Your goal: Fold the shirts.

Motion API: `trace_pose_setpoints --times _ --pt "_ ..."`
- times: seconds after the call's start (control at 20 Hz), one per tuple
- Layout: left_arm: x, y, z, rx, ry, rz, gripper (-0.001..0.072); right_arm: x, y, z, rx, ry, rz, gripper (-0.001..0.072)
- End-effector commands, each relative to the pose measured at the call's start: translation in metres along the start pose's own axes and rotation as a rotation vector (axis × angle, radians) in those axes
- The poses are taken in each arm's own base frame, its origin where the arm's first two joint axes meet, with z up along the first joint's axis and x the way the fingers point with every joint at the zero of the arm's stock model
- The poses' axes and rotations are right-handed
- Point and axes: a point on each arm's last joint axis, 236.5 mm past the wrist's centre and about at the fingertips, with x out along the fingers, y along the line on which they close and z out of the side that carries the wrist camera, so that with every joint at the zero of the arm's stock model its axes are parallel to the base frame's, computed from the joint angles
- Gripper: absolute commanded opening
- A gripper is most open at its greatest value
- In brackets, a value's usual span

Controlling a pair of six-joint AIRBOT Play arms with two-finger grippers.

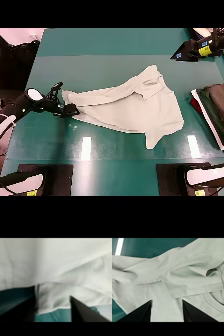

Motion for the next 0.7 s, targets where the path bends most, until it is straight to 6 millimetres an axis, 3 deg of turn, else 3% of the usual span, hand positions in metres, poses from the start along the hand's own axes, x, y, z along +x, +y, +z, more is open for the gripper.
trace_pose_setpoints --times 0.0,0.1,0.15,0.2,0.35,0.45,0.5,0.65 --pt "0.001 -0.005 -0.001 -0.009 -0.003 -0.020 0.0299 0.001 0.003 -0.003 -0.006 0.014 0.004 0.0430" --pt "0.001 -0.006 0.000 -0.016 -0.005 -0.026 0.0298 -0.001 0.001 -0.008 -0.002 0.035 0.005 0.0430" --pt "0.001 -0.008 0.000 -0.020 -0.005 -0.033 0.0196 -0.003 -0.002 -0.011 0.006 0.044 0.004 0.0430" --pt "0.000 -0.009 -0.002 -0.018 0.005 -0.037 0.0036 -0.006 -0.005 -0.014 0.014 0.055 0.002 0.0430" --pt "-0.013 -0.020 -0.006 0.014 0.024 -0.056 0.0028 -0.019 -0.027 -0.025 0.062 0.080 -0.017 0.0430" --pt "-0.032 -0.032 -0.005 0.067 -0.015 -0.067 0.0028 -0.028 -0.044 -0.034 0.114 0.089 -0.032 0.0429" --pt "-0.044 -0.038 -0.003 0.089 -0.046 -0.070 0.0028 -0.030 -0.058 -0.045 0.160 0.096 -0.047 0.0429" --pt "-0.078 -0.052 -0.001 0.157 -0.139 -0.060 0.0028 -0.023 -0.107 -0.105 0.325 0.173 -0.139 0.0429"
